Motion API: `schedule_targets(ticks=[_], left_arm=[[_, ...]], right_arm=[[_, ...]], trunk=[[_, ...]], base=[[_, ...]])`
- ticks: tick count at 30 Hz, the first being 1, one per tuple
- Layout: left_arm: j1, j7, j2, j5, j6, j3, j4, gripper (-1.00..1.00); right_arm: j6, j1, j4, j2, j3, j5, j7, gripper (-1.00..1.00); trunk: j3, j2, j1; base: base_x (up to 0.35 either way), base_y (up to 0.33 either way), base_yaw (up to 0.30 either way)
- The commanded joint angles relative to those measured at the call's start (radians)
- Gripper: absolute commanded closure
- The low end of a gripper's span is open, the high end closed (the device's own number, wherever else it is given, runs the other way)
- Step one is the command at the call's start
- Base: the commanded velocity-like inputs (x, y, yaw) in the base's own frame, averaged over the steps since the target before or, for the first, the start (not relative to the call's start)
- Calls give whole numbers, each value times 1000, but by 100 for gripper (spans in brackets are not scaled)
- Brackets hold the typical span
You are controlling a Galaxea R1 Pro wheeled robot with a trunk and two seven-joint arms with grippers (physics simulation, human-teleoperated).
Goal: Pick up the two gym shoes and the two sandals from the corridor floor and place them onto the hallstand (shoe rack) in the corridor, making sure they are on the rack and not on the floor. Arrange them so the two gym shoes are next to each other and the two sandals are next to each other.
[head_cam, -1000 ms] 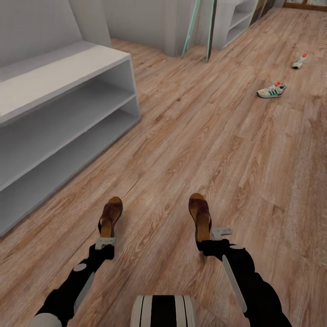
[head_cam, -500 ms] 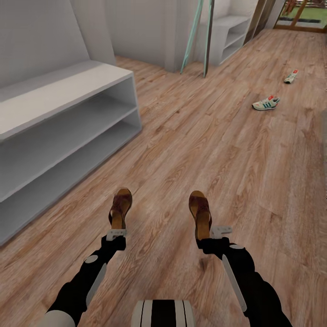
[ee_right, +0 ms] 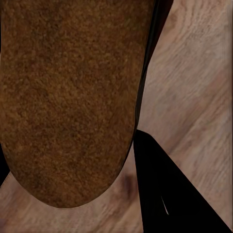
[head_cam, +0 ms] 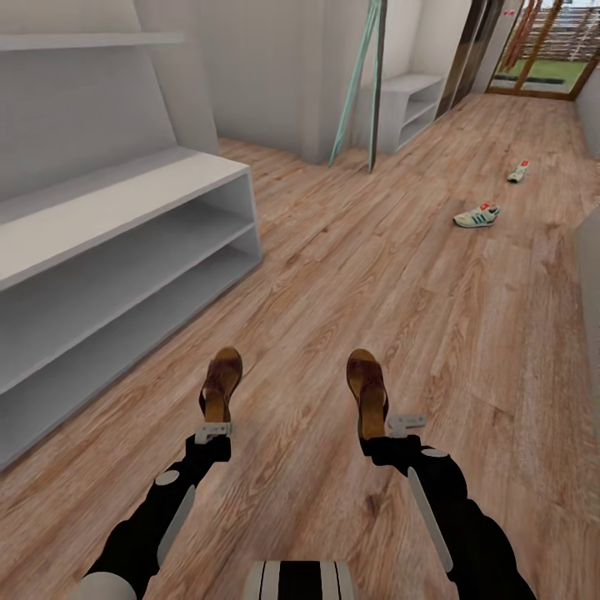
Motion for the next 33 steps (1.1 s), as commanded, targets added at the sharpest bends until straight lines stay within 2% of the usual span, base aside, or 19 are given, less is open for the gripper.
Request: schedule_targets(ticks=[1, 28, 33], left_arm=[[0, -4, 0, 7, 7, 0, -1, 100], [0, -5, 0, 8, 6, 0, -1, 100], [0, -5, 0, 8, 6, 0, -1, 100]], right_arm=[[5, -1, -1, 0, 0, -3, -3, 100], [5, 0, 0, 0, 0, -3, -3, 100], [5, 0, 0, 0, 0, -3, -3, 100]], trunk=[[5, 0, -1], [153, 6, -13], [161, 6, -13]], base=[[0, 0, 0], [0, 0, 0], [0, 0, 0]])
